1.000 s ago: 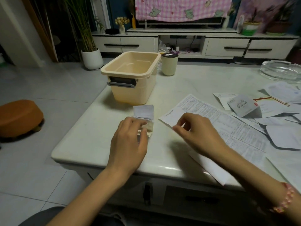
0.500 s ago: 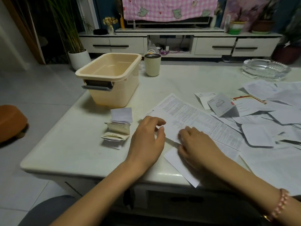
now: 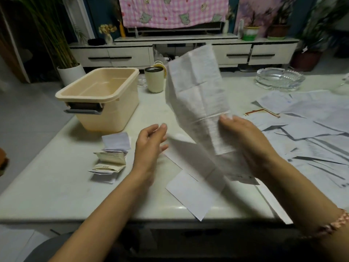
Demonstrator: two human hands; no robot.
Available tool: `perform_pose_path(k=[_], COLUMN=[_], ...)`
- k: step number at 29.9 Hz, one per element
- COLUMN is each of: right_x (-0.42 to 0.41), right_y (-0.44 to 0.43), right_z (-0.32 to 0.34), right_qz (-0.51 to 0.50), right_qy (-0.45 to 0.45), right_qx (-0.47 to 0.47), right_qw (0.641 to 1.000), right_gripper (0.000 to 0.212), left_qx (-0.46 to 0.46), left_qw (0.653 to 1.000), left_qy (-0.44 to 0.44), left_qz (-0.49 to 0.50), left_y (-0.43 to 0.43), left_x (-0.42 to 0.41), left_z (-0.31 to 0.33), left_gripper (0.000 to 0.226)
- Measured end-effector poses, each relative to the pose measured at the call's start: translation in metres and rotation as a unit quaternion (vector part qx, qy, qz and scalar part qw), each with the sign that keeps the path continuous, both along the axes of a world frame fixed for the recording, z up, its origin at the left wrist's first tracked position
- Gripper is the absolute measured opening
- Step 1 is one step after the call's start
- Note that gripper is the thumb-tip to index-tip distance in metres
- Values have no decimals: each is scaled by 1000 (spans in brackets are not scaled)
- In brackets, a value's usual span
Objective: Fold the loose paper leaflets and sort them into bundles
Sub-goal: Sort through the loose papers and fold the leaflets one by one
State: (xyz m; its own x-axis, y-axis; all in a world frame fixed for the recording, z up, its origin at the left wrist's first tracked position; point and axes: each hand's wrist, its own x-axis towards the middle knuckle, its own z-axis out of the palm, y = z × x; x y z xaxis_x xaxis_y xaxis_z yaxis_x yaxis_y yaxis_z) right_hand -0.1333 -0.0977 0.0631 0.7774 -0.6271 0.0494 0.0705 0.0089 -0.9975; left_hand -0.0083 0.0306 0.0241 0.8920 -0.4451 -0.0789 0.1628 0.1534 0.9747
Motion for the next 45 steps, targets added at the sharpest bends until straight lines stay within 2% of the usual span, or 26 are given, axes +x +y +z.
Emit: perform_pose_path(k=[2, 4, 7, 10, 12, 14, 16, 19, 20, 22, 24, 28, 30, 32, 33, 35, 37, 39, 40, 41, 43, 45], right_x=[-10, -18, -26, -35, -40, -45, -51, -57, -58, -61, -63, -57, -56, -56, -56, -55, -54, -54, -53, -52, -51, -50], right_y=[-7, -12, -19, -23, -27, -35, -41, -47, -47, -41, -32, -13, -11, -10, -11, -13, -15, -17, -17, -16, -13, -9], right_z=[7, 12, 9, 8, 8, 6, 4, -1, -2, -3, -3, -11, -14, -12, -10, -4, 1, 3, 1, -1, -6, -10], right_qz=[42, 79, 79, 61, 19, -28, -69, -175, -218, -274, -236, -85, -67, -74, -84, -107, -105, -87, -75, -63, -44, -26], right_qy=[-50, -85, -76, -76, -65, -31, -8, -3, -7, 1, -1, 42, 48, 34, 26, -3, -39, -32, -16, 2, 35, 60], right_qx=[143, 274, 320, 306, 227, 102, 32, -60, -128, -333, -493, -605, -638, -617, -584, -461, -276, -109, -50, -7, 40, 55], right_qw=[988, 955, 941, 947, 971, 994, 997, 983, 967, 902, 837, 791, 766, 782, 807, 881, 955, 990, 996, 998, 998, 996], right_gripper=[21, 35, 39, 30, 27, 18, 12, 26, 30, 32, 37, 55, 44, 26, 20, 9, 4, 9, 12, 13, 14, 14], left_qx=[1, -21, -25, 4, -9, -10, -4, -7, -7, -3, -3, -14, -3, 11, 17, 35, 56, 57, 52, 51, 55, 66], left_qw=[996, 984, 971, 978, 983, 984, 982, 978, 976, 971, 962, 932, 916, 909, 908, 911, 941, 974, 978, 971, 948, 946], left_qy=[55, 77, 72, 8, -20, -62, -101, -134, -148, -180, -222, -319, -363, -396, -409, -410, -333, -189, -106, -30, 68, 78], left_qz=[-71, -160, -227, -208, -184, -169, -163, -159, -159, -159, -161, -172, -167, -128, -95, -36, -34, -107, -169, -232, -305, -307], left_y=[-3, -5, -6, -6, -4, -2, -1, 1, 1, 2, 3, 5, 6, 6, 6, 6, 5, 6, 6, 6, 4, 2], left_x=[3, 1, -6, -9, -8, -7, -7, -8, -9, -12, -15, -25, -30, -33, -32, -26, -21, -18, -19, -20, -27, -33], left_z=[0, 3, 9, 8, 10, 12, 14, 17, 18, 21, 23, 27, 28, 30, 31, 30, 29, 27, 27, 27, 26, 25], left_gripper=[46, 50, 37, 24, 17, 18, 23, 29, 27, 18, 16, 21, 20, 18, 20, 40, 67, 85, 88, 82, 54, 31])
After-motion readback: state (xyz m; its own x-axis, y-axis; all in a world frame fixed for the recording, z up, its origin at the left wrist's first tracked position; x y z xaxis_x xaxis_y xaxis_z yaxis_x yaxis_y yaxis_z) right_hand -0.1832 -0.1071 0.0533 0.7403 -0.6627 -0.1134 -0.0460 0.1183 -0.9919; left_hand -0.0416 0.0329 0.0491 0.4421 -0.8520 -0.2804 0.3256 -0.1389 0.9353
